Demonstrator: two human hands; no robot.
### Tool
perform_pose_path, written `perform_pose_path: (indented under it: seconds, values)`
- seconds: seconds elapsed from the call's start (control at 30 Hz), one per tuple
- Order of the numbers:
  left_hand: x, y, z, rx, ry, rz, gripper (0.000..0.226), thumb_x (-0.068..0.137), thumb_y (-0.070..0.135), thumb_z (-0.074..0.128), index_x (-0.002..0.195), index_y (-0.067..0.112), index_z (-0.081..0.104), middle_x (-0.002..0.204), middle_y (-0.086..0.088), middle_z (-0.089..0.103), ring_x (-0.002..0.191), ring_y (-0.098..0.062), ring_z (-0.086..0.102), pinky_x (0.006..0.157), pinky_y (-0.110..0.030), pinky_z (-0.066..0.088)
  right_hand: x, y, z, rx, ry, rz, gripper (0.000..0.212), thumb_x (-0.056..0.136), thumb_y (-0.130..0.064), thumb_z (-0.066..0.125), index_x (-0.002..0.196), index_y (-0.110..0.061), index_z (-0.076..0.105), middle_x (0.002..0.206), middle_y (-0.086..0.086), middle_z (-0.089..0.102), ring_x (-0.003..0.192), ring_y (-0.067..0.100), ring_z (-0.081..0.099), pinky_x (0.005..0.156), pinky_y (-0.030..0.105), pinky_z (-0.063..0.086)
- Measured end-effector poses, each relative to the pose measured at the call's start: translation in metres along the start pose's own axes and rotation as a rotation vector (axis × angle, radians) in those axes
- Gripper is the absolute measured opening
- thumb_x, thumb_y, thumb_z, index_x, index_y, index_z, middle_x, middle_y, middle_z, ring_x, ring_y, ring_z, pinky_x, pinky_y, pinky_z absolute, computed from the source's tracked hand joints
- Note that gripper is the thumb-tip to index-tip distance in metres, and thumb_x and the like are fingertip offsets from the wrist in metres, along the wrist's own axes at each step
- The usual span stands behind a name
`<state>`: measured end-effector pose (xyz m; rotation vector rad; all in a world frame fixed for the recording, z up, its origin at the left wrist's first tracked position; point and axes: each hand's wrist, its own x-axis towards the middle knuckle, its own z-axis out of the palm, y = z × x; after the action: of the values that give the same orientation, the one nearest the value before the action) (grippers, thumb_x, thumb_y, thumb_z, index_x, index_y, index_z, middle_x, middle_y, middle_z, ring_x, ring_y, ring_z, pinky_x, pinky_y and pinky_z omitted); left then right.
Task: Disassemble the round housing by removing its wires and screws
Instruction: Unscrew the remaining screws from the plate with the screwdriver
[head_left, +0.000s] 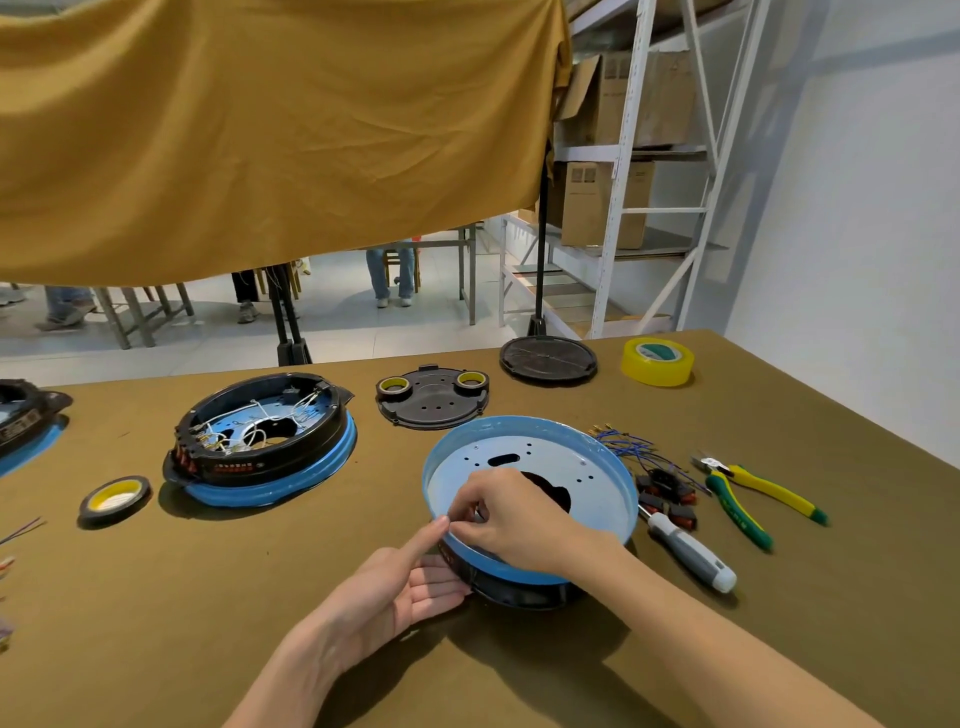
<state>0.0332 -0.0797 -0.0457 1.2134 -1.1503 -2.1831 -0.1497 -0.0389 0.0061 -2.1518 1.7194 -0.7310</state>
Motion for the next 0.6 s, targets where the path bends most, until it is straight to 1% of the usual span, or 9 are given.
perform_pose_path:
  seconds: [0.03, 0.1, 0.2, 0.27, 0.3, 0.37, 0.43, 0.5, 0.6]
  values:
    - [-0.0003, -0.0001, -0.0001, 0.001, -0.004, -0.001, 0.088, 0.065, 0.052, 0.088, 0.125, -0.005, 0.058, 0.107, -0.025, 0.077, 0.101, -0.032, 0.078, 0.074, -0.033, 0.065, -0.0008, 0.0004, 0.0011, 0.014, -0.008, 0.004, 0.016, 0.095, -0.032, 0.067, 0.103, -0.022, 0.078, 0.081, -0.022, 0.057, 0.075, 0.000, 0.056, 0.063, 0.016, 0.041]
    - [-0.0009, 0.0001, -0.0002, 0.008, -0.018, 0.002, 0.085, 0.067, 0.050, 0.087, 0.124, -0.005, 0.059, 0.108, -0.025, 0.077, 0.102, -0.031, 0.077, 0.076, -0.034, 0.065, -0.0038, 0.0019, 0.0025, 0.054, -0.018, 0.008, 0.016, 0.097, -0.029, 0.066, 0.108, -0.022, 0.075, 0.088, -0.021, 0.060, 0.079, -0.001, 0.058, 0.066, 0.014, 0.043]
    - [-0.0015, 0.0005, -0.0002, 0.011, -0.020, 0.011, 0.082, 0.066, 0.049, 0.087, 0.122, -0.006, 0.061, 0.108, -0.024, 0.077, 0.102, -0.031, 0.077, 0.078, -0.034, 0.065, -0.0072, 0.0022, 0.0025, 0.056, -0.032, -0.008, 0.018, 0.099, -0.027, 0.064, 0.114, -0.020, 0.073, 0.104, -0.010, 0.067, 0.091, 0.002, 0.059, 0.074, 0.014, 0.045]
    - [-0.0018, 0.0004, -0.0001, 0.011, -0.022, 0.012, 0.081, 0.066, 0.048, 0.087, 0.122, -0.005, 0.062, 0.108, -0.024, 0.077, 0.102, -0.031, 0.077, 0.078, -0.034, 0.065, -0.0078, 0.0028, 0.0029, 0.055, -0.049, -0.023, 0.019, 0.100, -0.025, 0.062, 0.117, -0.021, 0.071, 0.110, -0.008, 0.067, 0.095, 0.002, 0.058, 0.076, 0.013, 0.045]
    - [-0.0018, 0.0003, -0.0001, 0.007, -0.024, 0.010, 0.080, 0.067, 0.047, 0.087, 0.122, -0.005, 0.062, 0.108, -0.024, 0.077, 0.102, -0.031, 0.077, 0.078, -0.034, 0.065, -0.0079, 0.0031, 0.0032, 0.058, -0.055, -0.027, 0.019, 0.100, -0.023, 0.062, 0.117, -0.022, 0.071, 0.111, -0.009, 0.066, 0.095, 0.002, 0.058, 0.076, 0.013, 0.045]
    - [-0.0018, 0.0000, -0.0002, 0.005, -0.026, 0.012, 0.079, 0.068, 0.047, 0.086, 0.122, -0.005, 0.062, 0.108, -0.024, 0.077, 0.102, -0.031, 0.077, 0.077, -0.034, 0.065, -0.0081, 0.0046, 0.0039, 0.071, -0.045, -0.038, 0.017, 0.099, -0.023, 0.063, 0.113, -0.023, 0.072, 0.106, -0.012, 0.065, 0.093, 0.000, 0.057, 0.075, 0.013, 0.045]
    - [-0.0019, -0.0004, 0.0000, 0.010, -0.022, 0.015, 0.080, 0.067, 0.048, 0.087, 0.122, -0.005, 0.062, 0.108, -0.024, 0.077, 0.102, -0.031, 0.077, 0.077, -0.034, 0.065, -0.0083, 0.0062, 0.0048, 0.076, -0.010, -0.050, 0.012, 0.096, -0.027, 0.066, 0.106, -0.025, 0.072, 0.097, -0.016, 0.059, 0.087, -0.002, 0.054, 0.071, 0.013, 0.043]
    - [-0.0023, -0.0003, 0.0005, 0.012, -0.019, 0.015, 0.081, 0.065, 0.049, 0.088, 0.121, -0.005, 0.063, 0.108, -0.024, 0.077, 0.103, -0.031, 0.077, 0.076, -0.034, 0.065, -0.0086, 0.0066, 0.0057, 0.075, 0.028, -0.049, 0.011, 0.093, -0.033, 0.069, 0.102, -0.028, 0.073, 0.092, -0.017, 0.054, 0.085, -0.003, 0.051, 0.067, 0.013, 0.042]
    - [-0.0023, 0.0002, 0.0006, 0.012, -0.017, 0.016, 0.081, 0.065, 0.049, 0.087, 0.121, -0.004, 0.062, 0.108, -0.024, 0.077, 0.103, -0.031, 0.077, 0.076, -0.034, 0.065, -0.0074, 0.0083, 0.0076, 0.057, 0.081, -0.015, 0.016, 0.090, -0.039, 0.072, 0.102, -0.028, 0.074, 0.093, -0.014, 0.053, 0.088, 0.004, 0.053, 0.071, 0.019, 0.047]
